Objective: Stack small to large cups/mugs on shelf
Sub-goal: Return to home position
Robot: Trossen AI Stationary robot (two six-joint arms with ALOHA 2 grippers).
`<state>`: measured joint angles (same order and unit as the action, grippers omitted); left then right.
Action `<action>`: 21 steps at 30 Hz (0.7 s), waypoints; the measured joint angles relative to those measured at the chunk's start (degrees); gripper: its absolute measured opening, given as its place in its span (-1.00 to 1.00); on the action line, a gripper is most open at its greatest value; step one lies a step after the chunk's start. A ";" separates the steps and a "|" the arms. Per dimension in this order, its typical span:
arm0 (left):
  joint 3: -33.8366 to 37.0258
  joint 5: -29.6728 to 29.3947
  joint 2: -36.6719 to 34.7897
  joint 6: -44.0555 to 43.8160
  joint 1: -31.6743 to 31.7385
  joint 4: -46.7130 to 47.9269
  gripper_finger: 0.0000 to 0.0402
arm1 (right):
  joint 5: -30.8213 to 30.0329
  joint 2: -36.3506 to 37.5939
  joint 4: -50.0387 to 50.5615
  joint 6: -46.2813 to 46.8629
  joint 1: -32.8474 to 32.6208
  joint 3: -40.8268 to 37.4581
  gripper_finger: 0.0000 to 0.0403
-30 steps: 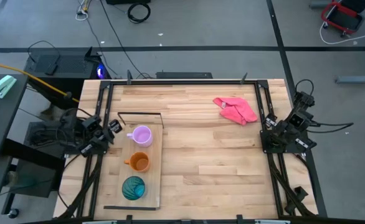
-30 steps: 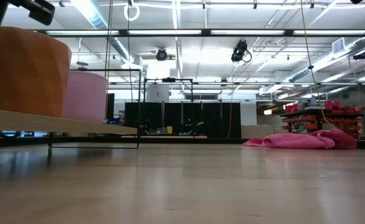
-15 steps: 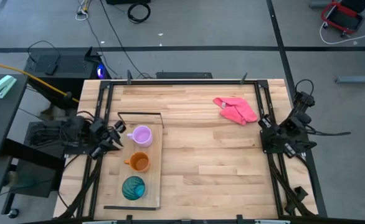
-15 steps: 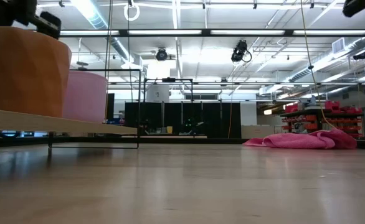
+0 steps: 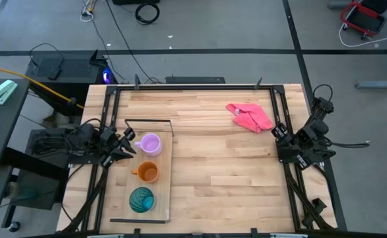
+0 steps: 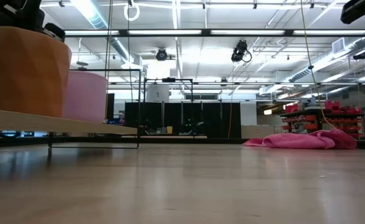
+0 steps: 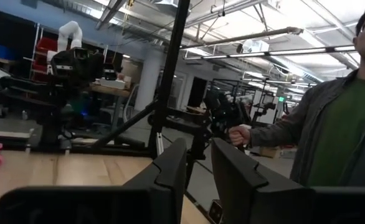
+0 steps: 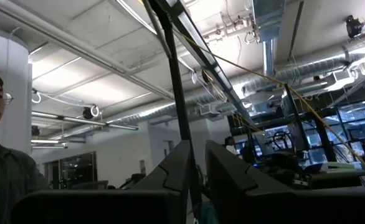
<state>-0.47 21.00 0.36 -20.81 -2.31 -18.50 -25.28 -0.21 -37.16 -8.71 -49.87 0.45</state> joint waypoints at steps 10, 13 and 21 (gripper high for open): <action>0.02 -0.99 0.00 6.27 0.06 -6.49 -0.55 | 0.00 0.00 0.28 1.22 0.00 0.00 -0.71; 0.02 -3.84 0.00 8.31 1.65 -6.43 -0.56 | 0.00 0.00 0.28 1.22 0.00 0.00 -0.71; 0.04 -4.73 0.00 10.22 12.45 -6.47 -0.58 | 0.00 0.00 0.28 2.98 0.00 0.00 -0.71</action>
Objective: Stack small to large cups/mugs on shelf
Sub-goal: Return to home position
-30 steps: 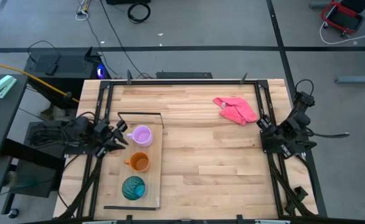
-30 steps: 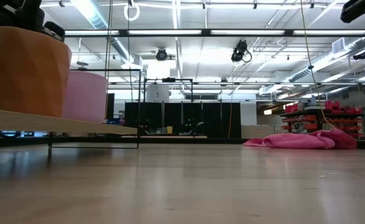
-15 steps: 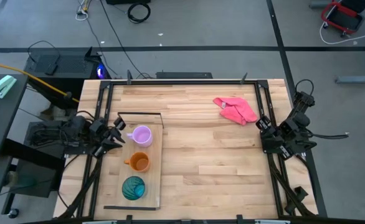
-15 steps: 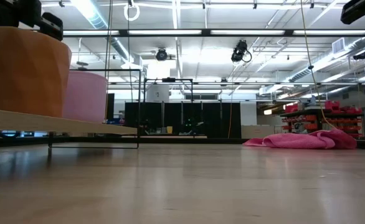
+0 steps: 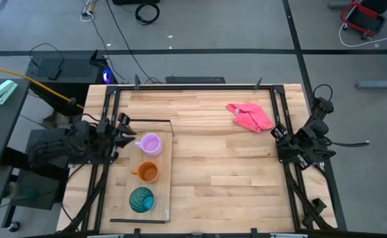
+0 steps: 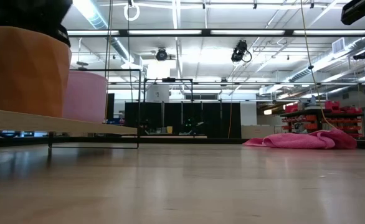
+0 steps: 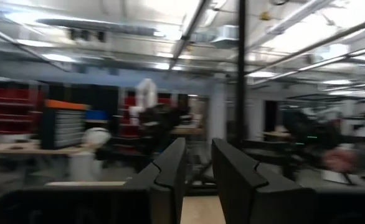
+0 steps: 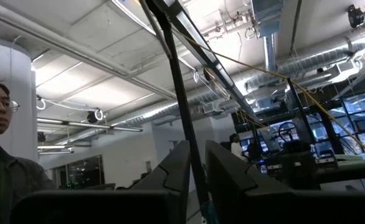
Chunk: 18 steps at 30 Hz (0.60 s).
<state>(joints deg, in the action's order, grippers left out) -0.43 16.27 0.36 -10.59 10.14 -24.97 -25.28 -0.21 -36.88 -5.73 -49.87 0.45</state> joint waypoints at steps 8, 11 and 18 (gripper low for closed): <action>0.00 -0.10 0.00 4.67 13.21 -0.37 -0.55 | 0.00 0.00 0.04 2.66 -0.02 0.00 -0.71; 0.00 -0.36 0.00 5.51 18.34 -0.37 -0.57 | 0.00 0.00 0.36 3.21 -0.02 0.00 -0.71; 0.00 -3.67 -0.01 6.08 31.10 -0.33 -0.57 | 0.00 0.00 0.59 3.20 -0.02 0.00 -0.71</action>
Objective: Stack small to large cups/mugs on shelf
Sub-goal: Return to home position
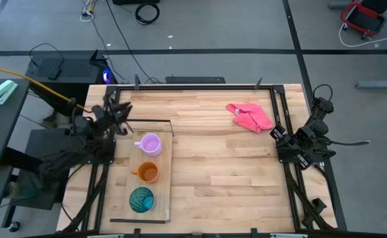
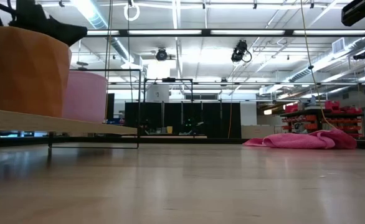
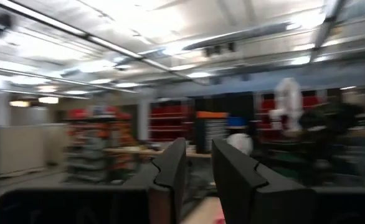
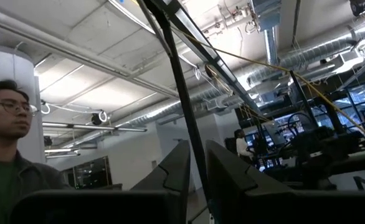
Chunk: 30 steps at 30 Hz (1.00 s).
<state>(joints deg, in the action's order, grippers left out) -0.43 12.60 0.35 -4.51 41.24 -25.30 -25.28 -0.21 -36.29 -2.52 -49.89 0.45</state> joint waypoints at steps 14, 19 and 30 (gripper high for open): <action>0.02 -0.72 0.01 2.21 22.75 3.64 -0.60 | 0.00 0.00 2.10 2.56 0.00 0.02 -0.71; 0.02 -0.62 0.03 1.90 28.92 5.49 -0.59 | 0.01 0.00 2.05 2.51 0.00 0.02 -0.71; 0.02 -1.01 0.07 0.92 36.35 19.05 -0.56 | 0.00 0.00 3.19 2.37 0.02 0.02 -0.71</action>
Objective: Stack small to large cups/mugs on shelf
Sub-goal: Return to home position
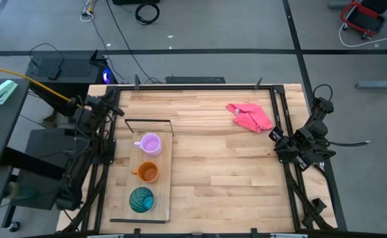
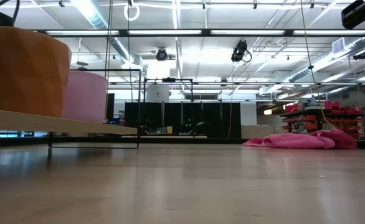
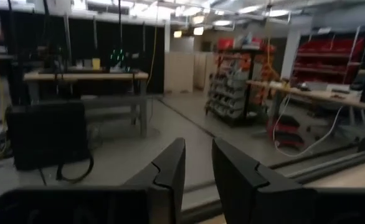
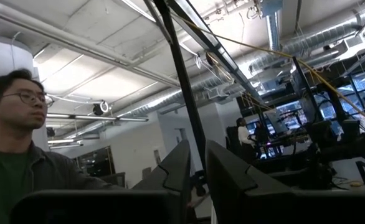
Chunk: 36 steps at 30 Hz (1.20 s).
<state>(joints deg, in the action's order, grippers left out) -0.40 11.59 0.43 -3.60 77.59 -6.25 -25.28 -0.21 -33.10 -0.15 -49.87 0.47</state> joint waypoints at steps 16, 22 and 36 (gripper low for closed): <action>0.00 -3.78 -0.02 5.74 1.39 0.88 -0.56 | -0.15 0.00 5.90 -4.19 0.00 0.00 -0.71; 0.00 -3.86 -0.04 7.23 1.39 0.91 -0.58 | -1.85 -0.02 10.54 -3.96 0.00 0.00 -0.71; 0.00 -3.86 -0.04 7.23 1.37 0.93 -0.56 | -7.32 -0.02 16.24 -6.58 4.45 0.00 -0.71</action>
<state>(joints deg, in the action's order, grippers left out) -0.40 7.73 0.38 3.64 78.96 -5.32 -32.60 -0.23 -16.86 -6.74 -45.41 0.47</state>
